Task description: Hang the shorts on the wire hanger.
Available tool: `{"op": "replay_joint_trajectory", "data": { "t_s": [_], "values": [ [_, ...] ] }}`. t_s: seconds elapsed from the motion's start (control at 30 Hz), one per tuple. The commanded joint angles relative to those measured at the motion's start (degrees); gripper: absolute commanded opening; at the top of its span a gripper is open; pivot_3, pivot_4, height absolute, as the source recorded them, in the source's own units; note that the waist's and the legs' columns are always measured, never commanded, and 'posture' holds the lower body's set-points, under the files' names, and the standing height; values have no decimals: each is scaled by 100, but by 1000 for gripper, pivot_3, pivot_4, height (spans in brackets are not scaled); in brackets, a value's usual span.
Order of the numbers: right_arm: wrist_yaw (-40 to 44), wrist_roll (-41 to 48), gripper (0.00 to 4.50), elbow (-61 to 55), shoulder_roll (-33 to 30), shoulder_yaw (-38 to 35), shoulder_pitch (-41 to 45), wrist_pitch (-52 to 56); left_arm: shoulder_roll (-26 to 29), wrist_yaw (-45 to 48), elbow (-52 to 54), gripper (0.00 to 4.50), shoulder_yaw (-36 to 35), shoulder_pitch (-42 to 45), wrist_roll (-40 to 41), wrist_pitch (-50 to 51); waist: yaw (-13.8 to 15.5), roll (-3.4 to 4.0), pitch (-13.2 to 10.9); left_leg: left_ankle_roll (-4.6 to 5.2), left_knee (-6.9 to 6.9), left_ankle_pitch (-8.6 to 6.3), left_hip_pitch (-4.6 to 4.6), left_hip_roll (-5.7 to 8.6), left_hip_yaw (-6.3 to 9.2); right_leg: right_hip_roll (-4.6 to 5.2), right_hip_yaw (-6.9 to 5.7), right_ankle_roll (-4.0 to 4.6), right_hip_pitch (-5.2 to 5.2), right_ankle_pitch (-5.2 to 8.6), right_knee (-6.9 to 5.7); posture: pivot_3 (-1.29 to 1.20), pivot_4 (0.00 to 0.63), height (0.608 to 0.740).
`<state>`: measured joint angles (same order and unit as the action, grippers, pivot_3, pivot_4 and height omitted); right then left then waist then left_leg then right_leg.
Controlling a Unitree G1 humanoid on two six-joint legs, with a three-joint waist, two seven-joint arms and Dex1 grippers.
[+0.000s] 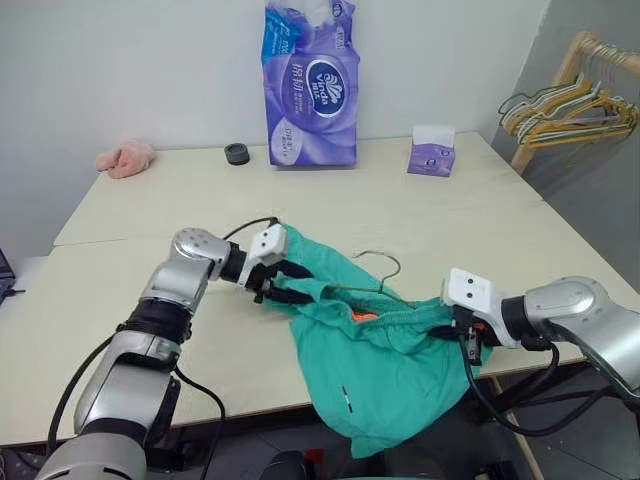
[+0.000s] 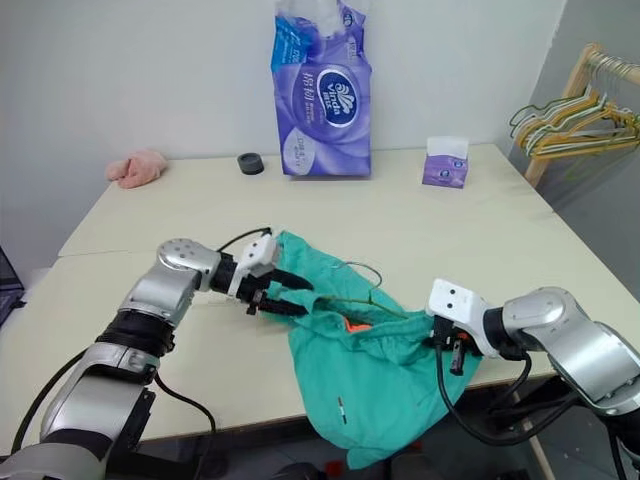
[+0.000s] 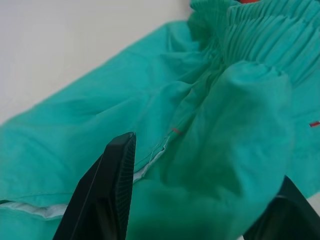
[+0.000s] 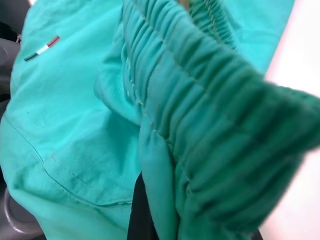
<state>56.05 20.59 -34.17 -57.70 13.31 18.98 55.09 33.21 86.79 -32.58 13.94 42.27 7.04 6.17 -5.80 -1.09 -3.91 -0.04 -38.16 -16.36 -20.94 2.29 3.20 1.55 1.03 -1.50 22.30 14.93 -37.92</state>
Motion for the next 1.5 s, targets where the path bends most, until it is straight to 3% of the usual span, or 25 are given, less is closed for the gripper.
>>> {"op": "replay_joint_trajectory", "data": {
  "t_s": [0.03, 0.17, 0.7, 0.9, 0.97, 1.13, 1.37, 1.5],
  "values": [
    [10, 159, 0, -223, -129, -356, 4, 28, 16, 120, -45, 2056, -76, 154, 61, 29, -13, 0, 0, 0, 0, 0, 0, 0, 0, 0, 0, 0, 0, 0, 0, -242, 25, 740],
    [-4, 212, 0, -218, -190, -427, -41, 21, 48, 375, 207, 924, -144, 97, 274, 276, -59, 0, 0, 0, 2, 0, 0, 0, 0, 0, -1, 0, 0, 0, 1, -242, 24, 740],
    [32, 223, 0, 102, -445, -960, -548, -354, 349, 456, 517, 924, -272, 107, 603, 1187, -69, 0, 1, -1, 2, 0, 0, 0, 0, 0, 1, -1, -1, 0, 2, -232, 20, 740],
    [-1, 221, 0, 158, -459, -1074, -662, -380, 304, 436, 980, 2629, -357, -17, 817, 1451, -72, 0, 1, -1, 1, 0, 0, 0, 0, 0, 1, -1, -1, 0, 1, -230, 21, 740],
    [-44, 273, 0, 201, -463, -1267, -788, -299, 227, 108, 757, 2629, -483, 70, 741, 1283, -72, 0, 1, -1, 1, 0, 0, 0, -1, 0, 2, -1, -1, 0, 0, -230, 21, 740],
    [-327, 820, 0, 61, -198, -2320, -1366, 616, 63, -702, 964, 2629, -512, 80, 426, 519, -42, -3, 0, -1, 0, 0, 0, 0, -1, 1, 2, 0, -2, 0, 1, -237, 37, 740],
    [-1261, 1496, 0, -490, 1164, -4401, -1903, 3374, -792, -1568, 3022, 2629, -438, -468, 1126, 1693, 1, 2, -2, 0, -1, -2, -3, 2, -5, 8, 10, -1, -4, 0, -1, -289, 63, 740],
    [-2027, 1695, 0, -566, 1757, -5705, -1674, 3741, -1504, -2229, 3708, 2629, -258, -500, 1301, 2121, -42, 17, -13, 1, -2, -2, 0, 3, -8, 6, 11, -2, -5, 0, -5, -345, 89, 740]
  ]
}}
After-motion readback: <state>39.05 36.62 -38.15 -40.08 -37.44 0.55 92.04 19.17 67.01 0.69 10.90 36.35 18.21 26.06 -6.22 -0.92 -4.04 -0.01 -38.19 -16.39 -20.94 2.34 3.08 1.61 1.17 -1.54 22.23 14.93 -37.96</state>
